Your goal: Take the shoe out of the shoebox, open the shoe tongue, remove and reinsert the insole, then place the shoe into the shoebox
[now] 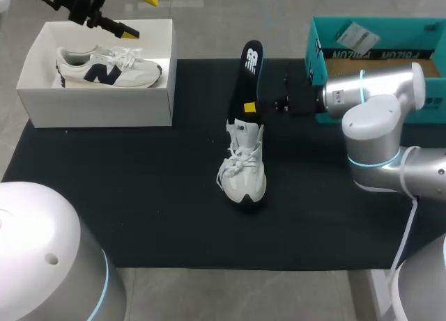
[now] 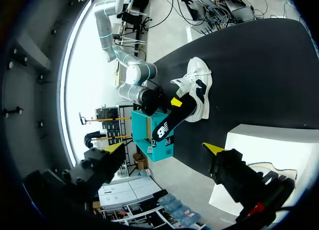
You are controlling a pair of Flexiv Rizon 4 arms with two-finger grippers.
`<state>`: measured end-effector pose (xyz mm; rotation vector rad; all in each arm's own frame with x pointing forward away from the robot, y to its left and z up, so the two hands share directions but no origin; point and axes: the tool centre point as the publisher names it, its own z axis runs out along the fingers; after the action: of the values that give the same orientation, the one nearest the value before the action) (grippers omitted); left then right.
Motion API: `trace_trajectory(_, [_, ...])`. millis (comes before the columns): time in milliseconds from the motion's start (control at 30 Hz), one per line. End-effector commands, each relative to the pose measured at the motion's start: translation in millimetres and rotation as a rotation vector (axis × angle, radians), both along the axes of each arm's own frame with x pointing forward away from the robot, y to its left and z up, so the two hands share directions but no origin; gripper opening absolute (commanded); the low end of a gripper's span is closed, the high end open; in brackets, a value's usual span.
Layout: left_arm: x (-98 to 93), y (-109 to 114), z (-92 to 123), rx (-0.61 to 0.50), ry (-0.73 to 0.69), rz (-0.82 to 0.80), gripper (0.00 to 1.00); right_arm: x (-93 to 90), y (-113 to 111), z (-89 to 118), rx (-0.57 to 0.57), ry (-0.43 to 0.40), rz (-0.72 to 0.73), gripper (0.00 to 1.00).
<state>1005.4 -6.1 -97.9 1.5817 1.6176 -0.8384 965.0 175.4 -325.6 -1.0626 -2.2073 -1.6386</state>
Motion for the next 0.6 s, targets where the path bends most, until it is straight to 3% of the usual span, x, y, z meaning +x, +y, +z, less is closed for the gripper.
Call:
trace_trajectory(33, [0.6, 0.3, 0.2, 0.003, 0.0, -0.001, 1.0, 10.5, -0.3, 7.4, -0.015, -0.008, 0.011, 0.98])
trace_trajectory(100, [0.6, 0.3, 0.2, 0.003, 0.0, -0.001, 1.0, 16.4, -1.2, 9.9, -0.018, -0.012, 0.015, 0.9])
trace_trajectory(233, [0.6, 0.3, 0.2, 0.003, 0.0, -0.001, 1.0, 22.7, -1.7, 9.5, -0.025, -0.018, 0.025, 0.0])
trace_trajectory(600, [0.6, 0.3, 0.2, 0.003, 0.0, -0.001, 1.0, 5.3, 1.3, -4.2, -0.057, 0.058, 0.05, 0.0])
